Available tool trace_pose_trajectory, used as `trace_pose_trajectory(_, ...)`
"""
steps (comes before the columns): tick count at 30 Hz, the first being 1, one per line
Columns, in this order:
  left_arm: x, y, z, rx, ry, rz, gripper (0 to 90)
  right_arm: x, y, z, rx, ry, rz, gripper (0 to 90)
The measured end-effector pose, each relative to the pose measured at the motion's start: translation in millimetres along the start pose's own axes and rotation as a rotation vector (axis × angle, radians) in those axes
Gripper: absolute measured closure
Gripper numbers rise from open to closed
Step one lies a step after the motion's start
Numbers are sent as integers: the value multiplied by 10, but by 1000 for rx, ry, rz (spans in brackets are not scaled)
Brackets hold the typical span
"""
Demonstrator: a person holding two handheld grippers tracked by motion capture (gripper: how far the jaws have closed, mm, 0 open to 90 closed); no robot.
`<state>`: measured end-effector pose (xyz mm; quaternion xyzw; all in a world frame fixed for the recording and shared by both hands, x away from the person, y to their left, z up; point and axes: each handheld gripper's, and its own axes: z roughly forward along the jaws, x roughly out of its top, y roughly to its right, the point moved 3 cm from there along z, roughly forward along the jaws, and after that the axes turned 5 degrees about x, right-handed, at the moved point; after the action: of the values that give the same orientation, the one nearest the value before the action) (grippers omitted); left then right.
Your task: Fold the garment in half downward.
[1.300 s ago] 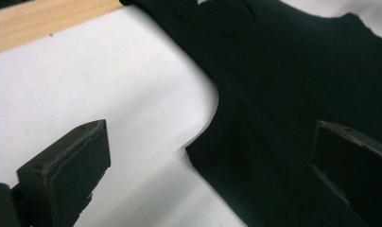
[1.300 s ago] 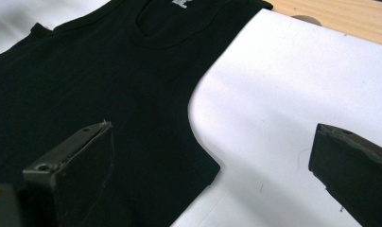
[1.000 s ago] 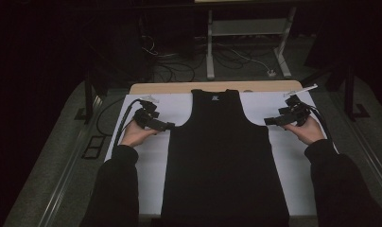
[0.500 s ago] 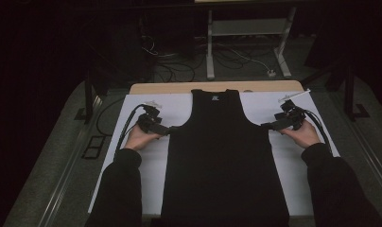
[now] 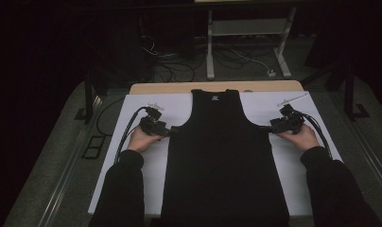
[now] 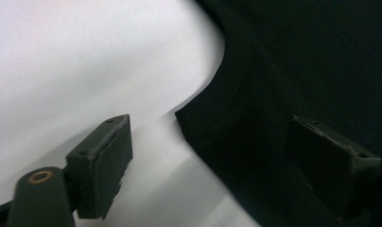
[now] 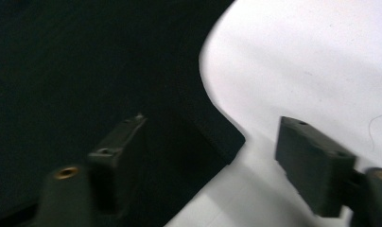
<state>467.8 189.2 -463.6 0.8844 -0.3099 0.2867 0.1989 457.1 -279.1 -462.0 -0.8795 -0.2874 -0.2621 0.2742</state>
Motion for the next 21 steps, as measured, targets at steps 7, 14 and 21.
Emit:
trace_pose_trajectory(7,8,6,1,16,4,1,399,-26,6,38,-22,-9,4,451)
trace_pose_trajectory(14,13,32,15,41,12,2,543,-27,4,61,-58,-6,-13,587)
trace_pose_trajectory(21,24,71,47,47,8,-9,736,-19,-46,96,-75,-15,-44,712)
